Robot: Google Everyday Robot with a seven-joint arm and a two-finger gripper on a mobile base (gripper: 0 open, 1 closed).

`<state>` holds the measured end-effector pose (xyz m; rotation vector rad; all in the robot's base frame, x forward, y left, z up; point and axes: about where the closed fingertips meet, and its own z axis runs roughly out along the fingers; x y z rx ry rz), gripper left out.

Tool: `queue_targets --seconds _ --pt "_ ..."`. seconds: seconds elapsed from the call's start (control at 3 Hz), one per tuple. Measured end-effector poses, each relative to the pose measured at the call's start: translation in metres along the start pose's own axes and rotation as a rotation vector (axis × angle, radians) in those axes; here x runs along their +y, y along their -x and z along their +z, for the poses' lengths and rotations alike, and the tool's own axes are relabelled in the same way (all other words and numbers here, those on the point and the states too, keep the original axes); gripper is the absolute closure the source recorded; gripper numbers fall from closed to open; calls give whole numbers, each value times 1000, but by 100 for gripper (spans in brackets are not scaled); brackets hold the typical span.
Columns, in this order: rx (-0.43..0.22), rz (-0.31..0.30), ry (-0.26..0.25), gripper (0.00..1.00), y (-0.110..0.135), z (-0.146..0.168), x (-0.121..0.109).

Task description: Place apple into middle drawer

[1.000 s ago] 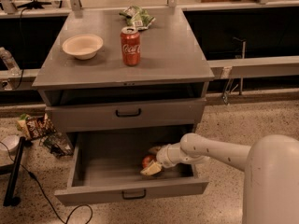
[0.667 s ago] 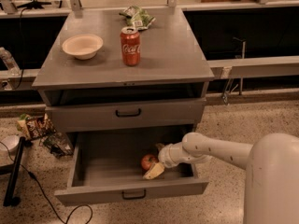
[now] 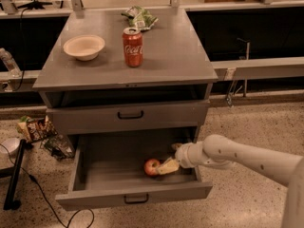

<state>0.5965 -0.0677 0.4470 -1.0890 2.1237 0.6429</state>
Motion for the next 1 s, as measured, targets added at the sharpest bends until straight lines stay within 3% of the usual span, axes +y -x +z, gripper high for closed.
queue_targets --seconds 0.33,0.67,1.0 --pt "-66 35 -108 41 23 -54 -12" --pt "-176 45 -215 70 48 -141 -9" --pt "-172 61 -225 59 38 -145 -12"
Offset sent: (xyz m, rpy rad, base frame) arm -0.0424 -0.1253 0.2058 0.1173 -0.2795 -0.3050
